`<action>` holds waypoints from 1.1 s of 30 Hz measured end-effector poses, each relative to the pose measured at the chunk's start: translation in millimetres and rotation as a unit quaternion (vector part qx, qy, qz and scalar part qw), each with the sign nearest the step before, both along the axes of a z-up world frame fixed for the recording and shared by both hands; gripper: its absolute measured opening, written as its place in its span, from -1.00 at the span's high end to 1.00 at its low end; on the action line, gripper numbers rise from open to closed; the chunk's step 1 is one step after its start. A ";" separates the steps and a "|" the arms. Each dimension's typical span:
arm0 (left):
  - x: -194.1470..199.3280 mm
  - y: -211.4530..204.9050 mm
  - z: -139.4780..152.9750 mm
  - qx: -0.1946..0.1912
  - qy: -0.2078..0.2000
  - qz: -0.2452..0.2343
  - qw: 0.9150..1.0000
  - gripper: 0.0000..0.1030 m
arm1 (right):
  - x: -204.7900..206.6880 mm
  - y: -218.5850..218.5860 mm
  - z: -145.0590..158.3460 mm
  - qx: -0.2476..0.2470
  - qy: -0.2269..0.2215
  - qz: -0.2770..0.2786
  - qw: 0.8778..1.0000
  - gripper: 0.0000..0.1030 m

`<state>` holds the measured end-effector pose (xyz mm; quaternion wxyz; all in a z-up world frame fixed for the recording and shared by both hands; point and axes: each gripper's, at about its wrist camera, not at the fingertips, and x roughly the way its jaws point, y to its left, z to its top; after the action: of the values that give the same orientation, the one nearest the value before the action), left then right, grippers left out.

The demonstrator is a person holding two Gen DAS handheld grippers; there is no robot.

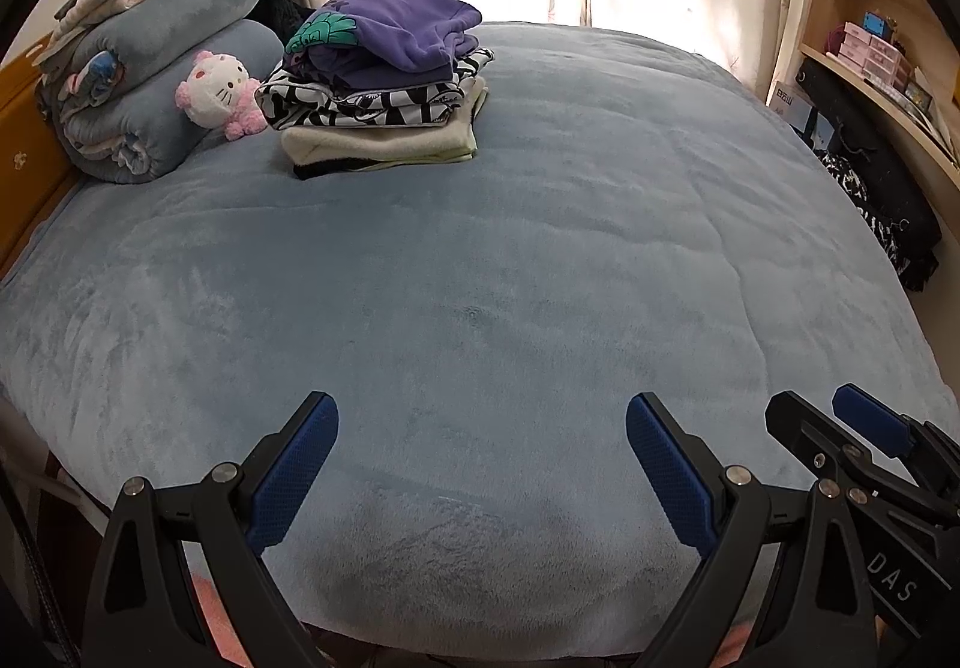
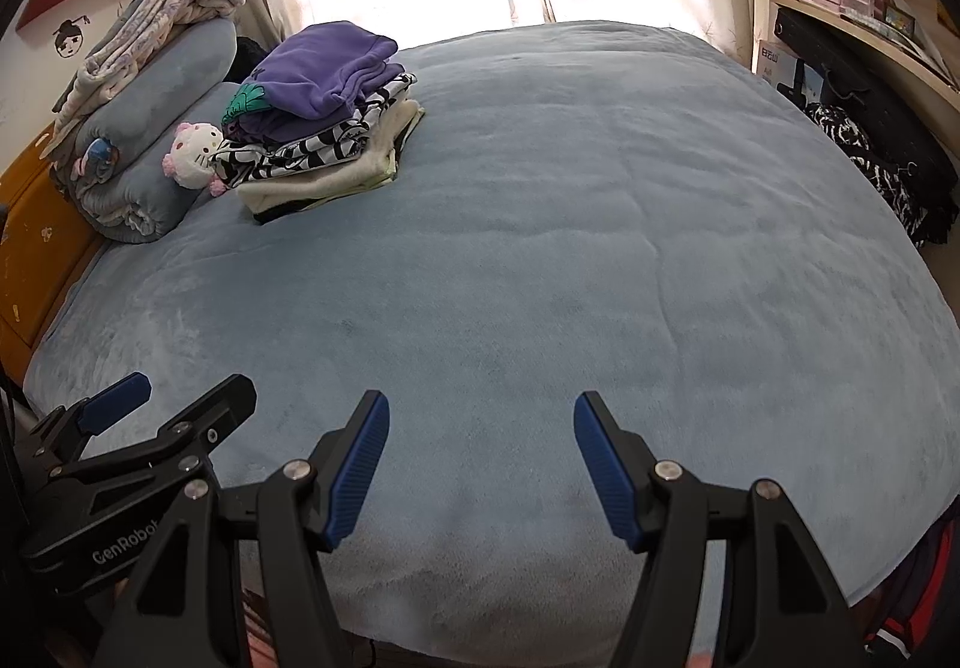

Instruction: Fold large clothes

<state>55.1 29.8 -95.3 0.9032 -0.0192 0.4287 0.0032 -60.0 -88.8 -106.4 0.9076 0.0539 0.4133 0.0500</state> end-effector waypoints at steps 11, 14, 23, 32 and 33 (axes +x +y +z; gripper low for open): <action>-5.9 -6.7 0.9 0.008 -0.003 -0.001 1.000 -0.85 | -0.2 -1.3 -0.4 0.001 -0.001 0.000 1.000 -0.25; -5.3 -6.6 1.3 0.008 -0.003 -0.001 1.000 -0.85 | -0.5 -1.7 -0.5 0.001 -0.002 -0.001 1.000 -0.25; -4.1 -8.0 3.4 0.014 -0.004 -0.005 1.000 -0.84 | -0.4 -2.1 -0.7 0.001 -0.002 0.000 1.000 -0.25; -3.8 -6.6 4.4 0.012 -0.001 -0.008 1.000 -0.84 | -0.2 -3.1 -0.9 0.001 -0.001 -0.001 1.000 -0.25; -3.1 -5.8 4.1 0.012 0.000 -0.009 1.000 -0.84 | -0.1 -3.5 -0.6 0.001 -0.001 -0.002 1.000 -0.25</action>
<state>52.0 24.1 -91.2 0.9035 -0.0041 0.4286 0.0004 -60.1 -92.3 -107.0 0.9081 0.0555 0.4120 0.0492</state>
